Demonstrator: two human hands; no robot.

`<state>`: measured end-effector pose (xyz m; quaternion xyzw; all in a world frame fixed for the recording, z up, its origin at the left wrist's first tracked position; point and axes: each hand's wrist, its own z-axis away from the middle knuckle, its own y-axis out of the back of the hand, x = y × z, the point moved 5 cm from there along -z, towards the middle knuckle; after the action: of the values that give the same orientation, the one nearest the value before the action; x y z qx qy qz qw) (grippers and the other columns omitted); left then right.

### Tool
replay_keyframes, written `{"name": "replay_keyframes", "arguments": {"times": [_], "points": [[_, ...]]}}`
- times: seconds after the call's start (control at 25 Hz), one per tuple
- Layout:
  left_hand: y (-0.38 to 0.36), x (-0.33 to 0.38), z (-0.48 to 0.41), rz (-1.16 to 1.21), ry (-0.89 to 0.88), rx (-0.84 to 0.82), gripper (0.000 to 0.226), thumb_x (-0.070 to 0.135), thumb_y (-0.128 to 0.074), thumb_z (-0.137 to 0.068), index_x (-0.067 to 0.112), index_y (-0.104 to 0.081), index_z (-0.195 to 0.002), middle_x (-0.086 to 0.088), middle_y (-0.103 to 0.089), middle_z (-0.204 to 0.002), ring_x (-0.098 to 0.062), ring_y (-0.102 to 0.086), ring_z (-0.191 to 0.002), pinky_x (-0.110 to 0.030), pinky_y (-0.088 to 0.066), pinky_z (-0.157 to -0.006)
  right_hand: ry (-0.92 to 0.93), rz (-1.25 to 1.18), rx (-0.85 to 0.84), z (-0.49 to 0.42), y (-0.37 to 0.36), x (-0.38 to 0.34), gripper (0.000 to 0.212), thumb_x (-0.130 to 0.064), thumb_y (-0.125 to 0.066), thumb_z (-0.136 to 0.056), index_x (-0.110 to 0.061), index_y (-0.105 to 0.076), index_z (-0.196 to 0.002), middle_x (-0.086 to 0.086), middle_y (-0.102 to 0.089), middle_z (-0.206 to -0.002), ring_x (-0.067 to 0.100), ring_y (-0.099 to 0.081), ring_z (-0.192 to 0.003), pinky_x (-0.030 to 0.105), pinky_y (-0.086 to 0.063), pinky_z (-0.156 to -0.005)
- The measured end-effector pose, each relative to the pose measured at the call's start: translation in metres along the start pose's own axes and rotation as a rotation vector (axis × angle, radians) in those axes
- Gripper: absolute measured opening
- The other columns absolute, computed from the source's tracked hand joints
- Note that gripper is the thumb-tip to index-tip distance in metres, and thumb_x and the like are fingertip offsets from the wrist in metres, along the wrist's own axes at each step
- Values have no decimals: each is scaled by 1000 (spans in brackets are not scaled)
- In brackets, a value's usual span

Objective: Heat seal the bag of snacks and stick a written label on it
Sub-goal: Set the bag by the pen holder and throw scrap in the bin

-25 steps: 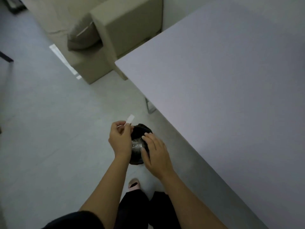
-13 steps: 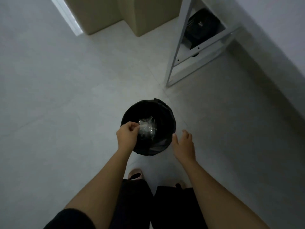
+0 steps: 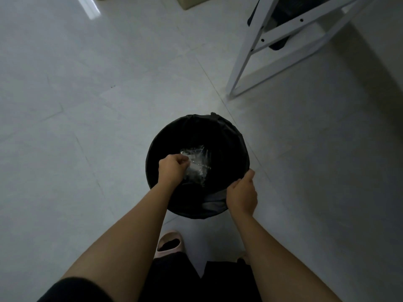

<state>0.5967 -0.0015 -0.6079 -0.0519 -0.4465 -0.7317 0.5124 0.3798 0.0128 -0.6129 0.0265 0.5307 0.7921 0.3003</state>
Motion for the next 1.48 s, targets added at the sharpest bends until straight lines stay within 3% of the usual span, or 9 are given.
{"name": "replay_keyframes", "arguments": {"times": [0.16, 0.28, 0.4, 0.64, 0.84, 1.04, 1.16, 1.28, 1.48], "points": [[11, 4, 11, -61, 19, 60, 32, 17, -57, -90, 0, -61, -116, -19, -66, -110, -32, -59, -104, -34, -45, -88, 51, 38, -18, 2, 5, -4, 39, -24, -37, -95, -5, -29, -128, 19, -61, -102, 32, -59, -72, 32, -40, -55], [43, 22, 39, -73, 2, 91, 34, 17, -55, -90, 0, -59, -119, -18, -65, -116, -32, -57, -110, -33, -43, -93, 35, 135, -46, 19, 39, -14, 59, -42, -36, -94, -8, -18, -140, 18, -49, -126, 37, -59, -93, 35, -38, -63], [93, 56, 86, -51, -28, 116, 34, 18, -54, -90, 3, -60, -119, -17, -66, -115, -32, -56, -113, -34, -42, -96, 87, 146, -22, 57, 106, -51, 62, -47, -34, -94, -9, -17, -141, 17, -45, -132, 36, -56, -101, 36, -39, -67], [228, 189, 230, 164, -166, 308, 30, 22, -42, -94, 3, -64, -85, -9, -64, -73, -23, -56, -69, -29, -39, -62, 358, 47, 65, 168, 297, -166, 58, -51, -31, -93, -13, -27, -137, 11, -48, -130, 29, -55, -104, 38, -46, -75], [295, 323, 341, 206, -388, 342, 34, 17, -39, -95, -1, -53, -70, -6, -49, -59, -23, -45, -60, -32, -30, -49, 378, -75, 290, 226, 484, -193, 52, -49, -31, -94, -14, -33, -133, 10, -50, -126, 29, -54, -104, 38, -44, -76], [259, 476, 434, 119, -798, 112, 33, 20, -39, -96, 4, -57, -74, -5, -54, -63, -19, -48, -58, -27, -33, -57, 126, -154, 608, 236, 641, -106, 54, -50, -30, -94, -13, -32, -134, 9, -47, -130, 28, -54, -104, 39, -46, -76], [216, 539, 492, 96, -994, 21, 35, 17, -39, -95, 8, -45, -62, -1, -43, -52, -15, -37, -48, -28, -27, -47, -25, -207, 731, 249, 698, -21, 54, -49, -30, -95, -12, -33, -134, 10, -47, -129, 29, -53, -103, 37, -43, -72], [141, 572, 561, 58, -1124, -131, 37, 14, -39, -94, 5, -44, -58, 1, -34, -47, -15, -30, -44, -26, -23, -44, -236, -220, 866, 275, 737, 93, 54, -48, -31, -95, -11, -34, -133, 10, -48, -127, 29, -53, -101, 35, -41, -67], [-3, 597, 654, -63, -1253, -346, 35, 18, -39, -96, -7, -59, -80, 3, -40, -49, -10, -35, -45, -26, -26, -44, -567, -282, 986, 306, 754, 274, 55, -48, -36, -93, -9, -36, -132, 12, -49, -129, 30, -55, -104, 36, -46, -69]]}}
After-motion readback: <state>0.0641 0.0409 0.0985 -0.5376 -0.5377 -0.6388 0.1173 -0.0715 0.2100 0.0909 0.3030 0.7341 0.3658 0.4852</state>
